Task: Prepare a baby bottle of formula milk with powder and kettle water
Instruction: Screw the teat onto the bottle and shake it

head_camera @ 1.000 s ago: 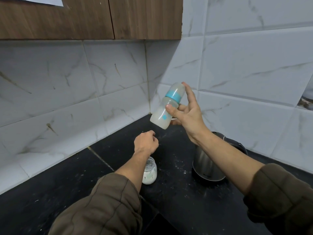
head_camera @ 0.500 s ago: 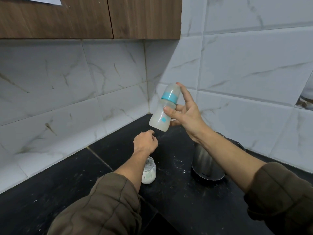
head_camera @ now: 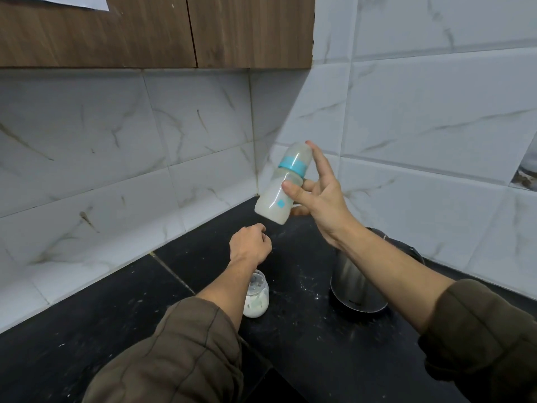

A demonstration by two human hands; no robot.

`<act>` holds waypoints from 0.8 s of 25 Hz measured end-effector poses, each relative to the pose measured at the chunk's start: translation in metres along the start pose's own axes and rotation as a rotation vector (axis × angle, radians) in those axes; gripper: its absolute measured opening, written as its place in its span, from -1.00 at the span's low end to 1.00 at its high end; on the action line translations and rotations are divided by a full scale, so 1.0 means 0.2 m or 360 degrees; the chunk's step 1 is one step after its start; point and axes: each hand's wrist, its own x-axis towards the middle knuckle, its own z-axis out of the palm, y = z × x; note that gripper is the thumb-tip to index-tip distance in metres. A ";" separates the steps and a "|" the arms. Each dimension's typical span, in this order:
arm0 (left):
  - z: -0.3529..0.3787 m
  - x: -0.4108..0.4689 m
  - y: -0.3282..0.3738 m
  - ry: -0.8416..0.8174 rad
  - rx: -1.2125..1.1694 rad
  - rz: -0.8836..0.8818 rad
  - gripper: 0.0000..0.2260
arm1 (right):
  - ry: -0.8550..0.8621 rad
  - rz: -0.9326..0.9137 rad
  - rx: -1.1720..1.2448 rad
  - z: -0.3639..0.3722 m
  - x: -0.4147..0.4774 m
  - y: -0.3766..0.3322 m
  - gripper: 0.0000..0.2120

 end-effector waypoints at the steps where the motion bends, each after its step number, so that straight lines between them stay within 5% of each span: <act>1: 0.00 0.00 0.00 0.0000 -0.0006 0.0001 -0.69 | 0.0137 0.0012 0.0133 0.00 0.02 0.00 -0.16; 4: 0.00 0.00 -0.01 0.0019 0.0009 -0.0006 -0.67 | 0.0424 0.0085 0.0594 -0.04 0.10 -0.01 -0.24; 10: 0.01 0.01 0.00 -0.0017 0.0004 0.0017 -0.66 | -0.0206 0.0199 0.0457 -0.01 0.03 -0.03 -0.45; 15: 0.01 -0.01 -0.02 0.0024 0.0031 0.0035 -0.68 | 0.0172 0.0185 0.0799 -0.04 0.09 -0.03 -0.66; 20: 0.01 0.01 -0.02 0.0010 0.0031 0.0009 -0.69 | -0.0184 0.0177 0.0452 -0.01 0.03 -0.02 -0.41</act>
